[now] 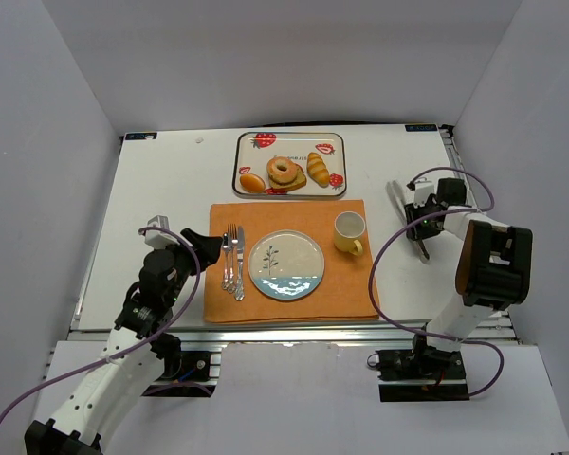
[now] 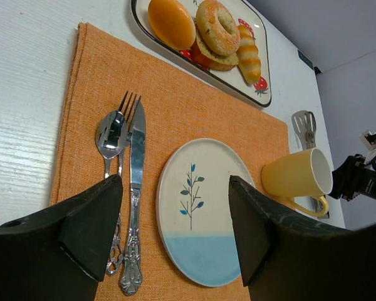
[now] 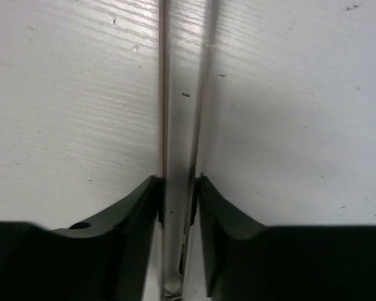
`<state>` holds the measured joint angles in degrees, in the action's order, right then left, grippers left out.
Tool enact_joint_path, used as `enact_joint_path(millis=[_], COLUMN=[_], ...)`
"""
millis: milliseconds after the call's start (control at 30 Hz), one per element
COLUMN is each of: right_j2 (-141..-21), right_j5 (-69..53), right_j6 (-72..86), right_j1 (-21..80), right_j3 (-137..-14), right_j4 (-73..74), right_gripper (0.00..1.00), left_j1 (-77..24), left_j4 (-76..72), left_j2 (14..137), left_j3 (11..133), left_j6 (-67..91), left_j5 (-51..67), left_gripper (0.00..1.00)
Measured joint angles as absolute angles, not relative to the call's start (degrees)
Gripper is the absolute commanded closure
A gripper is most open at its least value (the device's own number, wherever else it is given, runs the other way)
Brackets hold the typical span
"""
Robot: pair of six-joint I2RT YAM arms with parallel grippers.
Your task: Place the bread
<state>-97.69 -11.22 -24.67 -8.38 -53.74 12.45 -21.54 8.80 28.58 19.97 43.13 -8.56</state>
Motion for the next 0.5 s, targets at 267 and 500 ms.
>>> enact_joint_path(millis=[267, 500], right_j2=[-96.6, -87.8], right_j5=[-15.6, -20.8], right_j6=[-29.8, -34.3], right_j1=[-10.5, -8.2], right_j3=[-53.5, -60.1], right_j4=[14.6, 23.8], right_gripper=[0.79, 0.67], left_j1=[-21.5, -21.5], left_j4=[8.8, 8.5], left_j2=[28.8, 28.8], left_j3=[20.0, 20.0], left_j6=[43.1, 43.6], left_j5=[-8.6, -8.6], left_gripper=[0.22, 0.22])
